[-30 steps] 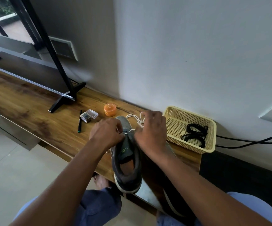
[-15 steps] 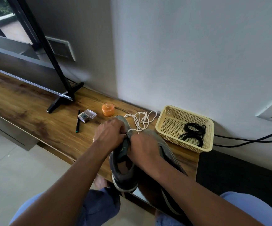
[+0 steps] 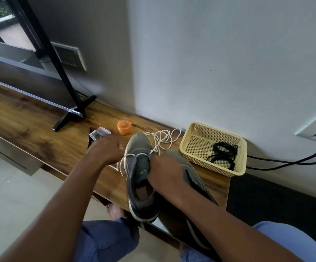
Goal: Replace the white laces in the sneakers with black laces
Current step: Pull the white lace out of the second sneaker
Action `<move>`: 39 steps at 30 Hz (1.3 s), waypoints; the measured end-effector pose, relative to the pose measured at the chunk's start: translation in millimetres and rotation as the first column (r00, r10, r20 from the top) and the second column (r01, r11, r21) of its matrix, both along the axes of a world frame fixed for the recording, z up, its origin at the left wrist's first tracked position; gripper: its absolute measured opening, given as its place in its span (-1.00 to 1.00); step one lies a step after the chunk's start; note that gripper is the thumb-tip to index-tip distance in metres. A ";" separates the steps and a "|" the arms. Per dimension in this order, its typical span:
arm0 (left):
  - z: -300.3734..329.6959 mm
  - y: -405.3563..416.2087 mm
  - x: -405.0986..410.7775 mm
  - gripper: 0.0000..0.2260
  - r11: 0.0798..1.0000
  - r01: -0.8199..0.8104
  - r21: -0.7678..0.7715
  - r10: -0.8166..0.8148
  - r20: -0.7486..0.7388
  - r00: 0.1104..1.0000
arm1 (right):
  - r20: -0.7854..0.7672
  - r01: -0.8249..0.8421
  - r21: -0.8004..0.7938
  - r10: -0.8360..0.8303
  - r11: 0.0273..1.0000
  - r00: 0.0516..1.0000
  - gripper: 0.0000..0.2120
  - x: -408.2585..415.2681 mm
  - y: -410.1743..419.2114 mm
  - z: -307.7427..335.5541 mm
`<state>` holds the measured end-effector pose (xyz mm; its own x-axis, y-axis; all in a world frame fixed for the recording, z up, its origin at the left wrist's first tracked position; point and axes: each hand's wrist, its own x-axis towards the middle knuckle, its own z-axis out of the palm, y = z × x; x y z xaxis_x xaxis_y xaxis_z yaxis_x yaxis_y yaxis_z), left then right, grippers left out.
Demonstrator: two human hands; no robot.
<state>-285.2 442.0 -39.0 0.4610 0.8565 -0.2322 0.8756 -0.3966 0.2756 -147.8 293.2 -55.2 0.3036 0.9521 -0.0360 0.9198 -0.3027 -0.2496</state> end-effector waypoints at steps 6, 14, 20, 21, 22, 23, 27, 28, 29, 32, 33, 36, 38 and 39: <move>3.3 -29.2 30.9 -0.82 0.979 0.198 0.050 -0.202 0.119 0.972 | 0.013 0.012 0.017 -0.012 1.000 1.000 -0.82 -2.6 -0.2 1.6; 0.7 -29.0 33.8 -0.93 0.987 0.026 0.161 -0.045 0.113 0.993 | 0.007 0.022 -0.021 -0.022 1.000 1.000 -0.82 -2.0 1.1 1.3; 0.7 -26.7 33.3 -0.95 0.996 0.063 0.057 -0.068 0.100 0.993 | 0.020 0.016 -0.014 -0.015 1.000 1.000 -0.81 -2.0 0.5 2.5; 1.6 -25.1 31.3 -0.97 0.997 0.027 0.079 -0.034 0.088 0.996 | 0.017 0.015 -0.021 -0.015 1.000 1.000 -0.82 -1.8 0.3 3.0; 3.8 -23.0 28.5 -0.98 0.993 -0.033 0.113 0.025 0.076 0.997 | 0.013 0.014 -0.027 -0.013 1.000 1.000 -0.83 -2.0 0.1 3.1; 5.9 -21.1 25.2 -0.96 0.983 -0.118 0.143 0.110 0.061 0.992 | 0.013 0.014 -0.029 -0.013 0.999 1.000 -0.83 -2.2 0.0 3.2; 7.4 -17.7 18.8 -0.82 0.967 -0.220 0.127 0.220 0.011 0.975 | 0.018 0.021 -0.025 -0.021 0.999 1.000 -0.85 -3.0 0.7 1.7; 5.6 -18.0 20.5 -0.79 0.981 -0.164 0.106 0.161 0.034 0.986 | 0.015 0.022 -0.023 -0.021 0.999 1.000 -0.85 -3.1 0.8 1.8; 4.2 -19.0 22.7 -0.74 0.992 -0.095 0.088 0.088 0.077 0.993 | 0.015 0.020 -0.023 -0.020 1.000 1.000 -0.85 -3.1 0.8 2.0; 4.7 -28.7 32.9 -0.70 0.998 0.064 0.029 -0.067 0.107 0.992 | 0.018 0.013 -0.013 -0.013 1.000 1.000 -0.83 -2.7 -0.2 2.2; 4.4 -31.7 36.2 -0.75 0.995 0.084 0.048 -0.087 0.070 0.994 | 0.015 0.018 -0.012 -0.017 1.000 1.000 -0.83 -2.4 -0.5 2.3; 0.7 -33.2 37.9 -0.92 0.991 0.067 0.119 -0.076 0.071 0.995 | 0.007 0.025 -0.017 -0.025 1.000 1.000 -0.83 -2.0 -0.3 2.8; 3.6 -30.6 34.3 -0.95 0.992 0.016 0.127 -0.028 0.093 0.995 | 0.005 0.021 -0.026 -0.021 0.999 1.000 -0.83 -2.4 0.1 2.9; 5.2 -27.2 31.5 -0.96 0.989 -0.042 0.139 0.027 0.106 0.994 | 0.000 0.023 -0.034 -0.023 0.999 1.000 -0.84 -2.6 0.2 2.9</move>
